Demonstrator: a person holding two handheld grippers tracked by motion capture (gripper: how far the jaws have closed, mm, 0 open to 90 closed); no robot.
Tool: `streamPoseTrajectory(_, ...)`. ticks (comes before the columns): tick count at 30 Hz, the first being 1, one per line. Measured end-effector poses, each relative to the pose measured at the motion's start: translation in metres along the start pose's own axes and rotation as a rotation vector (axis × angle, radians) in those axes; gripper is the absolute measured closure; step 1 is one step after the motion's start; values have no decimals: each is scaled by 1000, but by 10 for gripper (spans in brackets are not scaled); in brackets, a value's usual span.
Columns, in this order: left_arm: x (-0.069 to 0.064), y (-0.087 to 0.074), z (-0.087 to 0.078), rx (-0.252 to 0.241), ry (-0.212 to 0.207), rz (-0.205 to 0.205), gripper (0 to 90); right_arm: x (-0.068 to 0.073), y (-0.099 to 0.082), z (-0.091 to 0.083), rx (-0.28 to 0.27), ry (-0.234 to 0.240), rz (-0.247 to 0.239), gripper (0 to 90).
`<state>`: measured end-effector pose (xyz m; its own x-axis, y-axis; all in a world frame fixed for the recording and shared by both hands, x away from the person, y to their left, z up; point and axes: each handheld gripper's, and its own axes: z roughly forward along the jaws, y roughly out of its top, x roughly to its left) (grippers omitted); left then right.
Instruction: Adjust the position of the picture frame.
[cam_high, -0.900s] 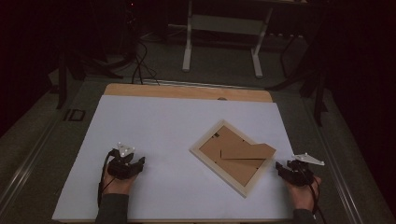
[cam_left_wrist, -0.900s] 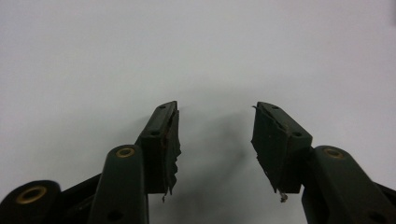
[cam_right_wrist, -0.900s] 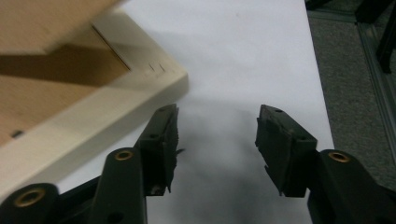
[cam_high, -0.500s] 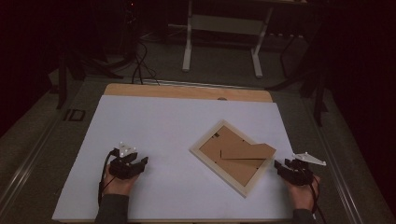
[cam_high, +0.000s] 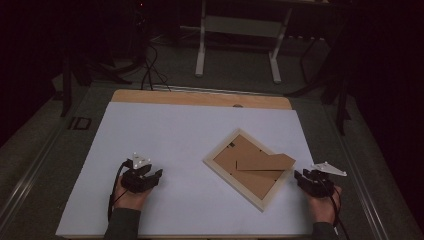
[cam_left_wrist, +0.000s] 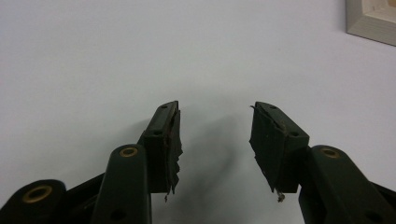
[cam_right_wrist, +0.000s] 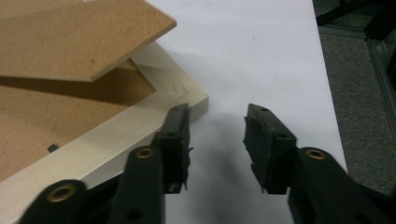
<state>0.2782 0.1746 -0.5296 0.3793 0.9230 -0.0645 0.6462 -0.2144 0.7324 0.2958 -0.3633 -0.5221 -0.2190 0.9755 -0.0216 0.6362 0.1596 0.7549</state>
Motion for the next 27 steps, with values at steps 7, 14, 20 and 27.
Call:
streamPoseTrajectory(7, -3, 0, 0, 0, -3, 16, 541, 3, 5, 5, -8, 15, -17, 898)
streamPoseTrajectory(14, -5, 0, 0, -5, -17, 24, 563, 3, 11, 12, -17, 8, 0, 900)
streamPoseTrajectory(20, -3, 0, -2, -18, -18, 10, 547, -6, 14, 17, -38, 10, 65, 900)
streamPoseTrajectory(27, 0, -1, -4, -36, -40, -20, 532, -13, 14, 27, -45, 19, 121, 900)
